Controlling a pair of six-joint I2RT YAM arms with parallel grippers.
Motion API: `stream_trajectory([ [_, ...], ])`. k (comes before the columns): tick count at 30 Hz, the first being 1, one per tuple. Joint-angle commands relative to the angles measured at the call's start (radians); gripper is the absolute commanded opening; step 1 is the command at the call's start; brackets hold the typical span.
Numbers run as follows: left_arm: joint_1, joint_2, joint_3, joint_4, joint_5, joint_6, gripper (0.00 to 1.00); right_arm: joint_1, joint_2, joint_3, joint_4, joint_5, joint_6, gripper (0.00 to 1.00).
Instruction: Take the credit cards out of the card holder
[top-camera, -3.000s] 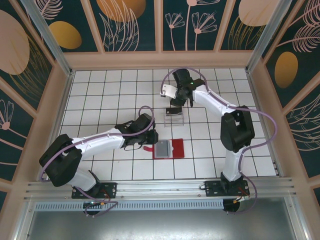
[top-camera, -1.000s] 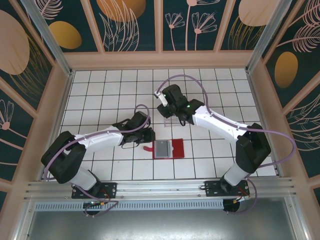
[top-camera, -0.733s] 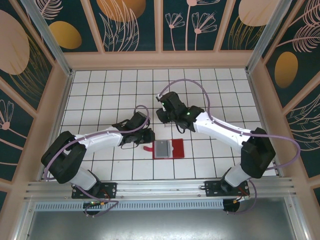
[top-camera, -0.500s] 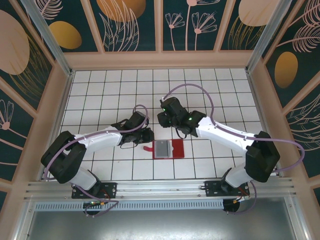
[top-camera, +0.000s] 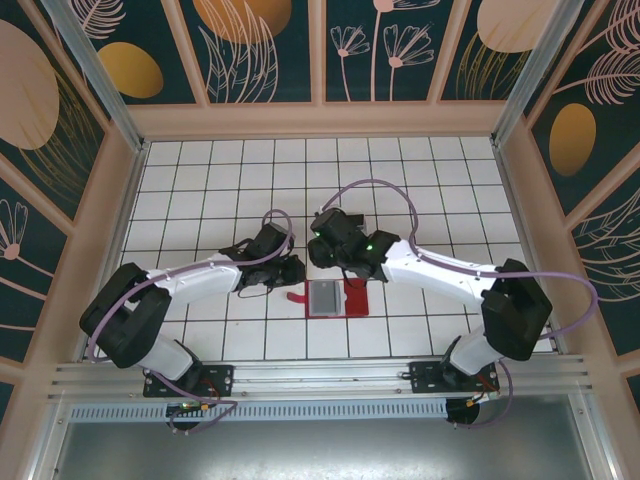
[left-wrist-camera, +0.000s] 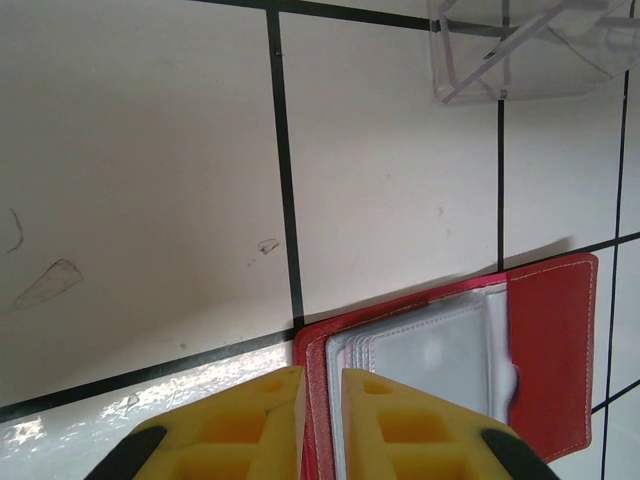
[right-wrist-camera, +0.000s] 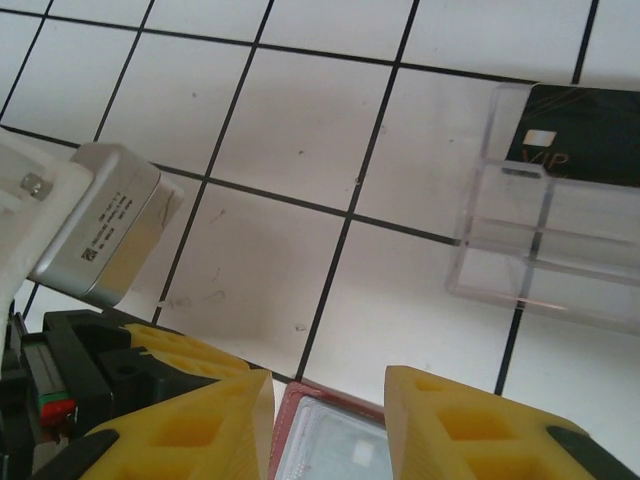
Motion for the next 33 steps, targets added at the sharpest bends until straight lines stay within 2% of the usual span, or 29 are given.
stream_trajectory([
  [1, 0.011, -0.026, -0.015, 0.012, 0.014, 0.012, 0.19, 0.018, 0.018, 0.038, 0.002, 0.010, 0.036, 0.35],
  [14, 0.033, -0.059, -0.048, 0.025, 0.008, 0.007, 0.19, 0.083, 0.100, 0.053, 0.006, -0.011, 0.073, 0.36],
  [33, 0.124, -0.152, -0.128, 0.050, 0.014, 0.007, 0.19, 0.174, 0.233, 0.132, -0.089, -0.026, 0.143, 0.37],
])
